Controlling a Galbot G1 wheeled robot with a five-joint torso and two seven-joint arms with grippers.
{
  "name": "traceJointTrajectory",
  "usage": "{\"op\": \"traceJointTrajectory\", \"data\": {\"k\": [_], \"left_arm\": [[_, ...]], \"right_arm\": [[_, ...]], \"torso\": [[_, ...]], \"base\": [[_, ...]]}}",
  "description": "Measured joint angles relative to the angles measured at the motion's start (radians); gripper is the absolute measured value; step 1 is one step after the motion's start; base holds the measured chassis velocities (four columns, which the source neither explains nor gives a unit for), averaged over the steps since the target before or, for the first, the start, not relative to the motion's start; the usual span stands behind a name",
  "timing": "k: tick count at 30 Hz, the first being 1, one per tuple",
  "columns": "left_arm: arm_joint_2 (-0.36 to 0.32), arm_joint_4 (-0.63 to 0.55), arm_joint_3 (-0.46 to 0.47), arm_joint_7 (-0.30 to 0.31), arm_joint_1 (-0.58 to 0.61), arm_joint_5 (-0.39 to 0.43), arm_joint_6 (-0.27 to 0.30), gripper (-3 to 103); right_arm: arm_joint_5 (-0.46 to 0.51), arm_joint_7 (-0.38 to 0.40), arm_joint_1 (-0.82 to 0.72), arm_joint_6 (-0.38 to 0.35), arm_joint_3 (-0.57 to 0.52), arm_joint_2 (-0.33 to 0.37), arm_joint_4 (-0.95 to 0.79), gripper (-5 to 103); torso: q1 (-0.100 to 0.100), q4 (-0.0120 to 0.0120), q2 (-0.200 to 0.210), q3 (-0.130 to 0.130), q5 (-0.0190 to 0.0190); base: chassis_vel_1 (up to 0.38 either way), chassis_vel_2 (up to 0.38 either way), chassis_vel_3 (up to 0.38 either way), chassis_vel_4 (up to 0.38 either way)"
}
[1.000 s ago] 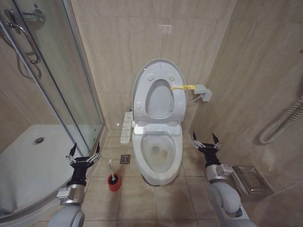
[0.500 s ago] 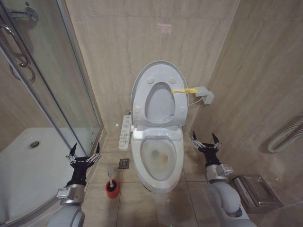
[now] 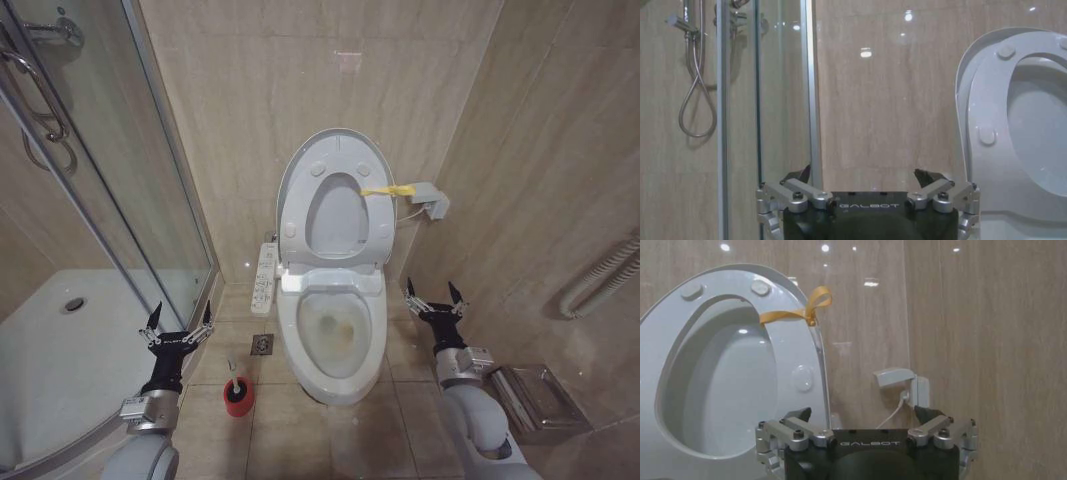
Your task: Open the toilet lid, clean the toilet bowl with a toilet brush, close the toilet lid, and flush.
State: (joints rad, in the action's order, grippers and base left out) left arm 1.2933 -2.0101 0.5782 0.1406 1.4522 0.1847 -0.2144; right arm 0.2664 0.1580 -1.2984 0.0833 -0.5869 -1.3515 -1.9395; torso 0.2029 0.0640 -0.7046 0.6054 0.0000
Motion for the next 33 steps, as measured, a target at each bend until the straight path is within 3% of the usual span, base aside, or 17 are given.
{"op": "traceJointTrajectory", "data": {"k": [33], "left_arm": [[0.0, 0.0, 0.0, 0.0, 0.0, 0.0, 0.0, 100]], "right_arm": [[0.0, 0.0, 0.0, 0.0, 0.0, 0.0, 0.0, 100]], "torso": [[0.0, 0.0002, 0.0, 0.0, 0.0]], "base": [[-0.005, -0.006, -0.006, -0.006]]}}
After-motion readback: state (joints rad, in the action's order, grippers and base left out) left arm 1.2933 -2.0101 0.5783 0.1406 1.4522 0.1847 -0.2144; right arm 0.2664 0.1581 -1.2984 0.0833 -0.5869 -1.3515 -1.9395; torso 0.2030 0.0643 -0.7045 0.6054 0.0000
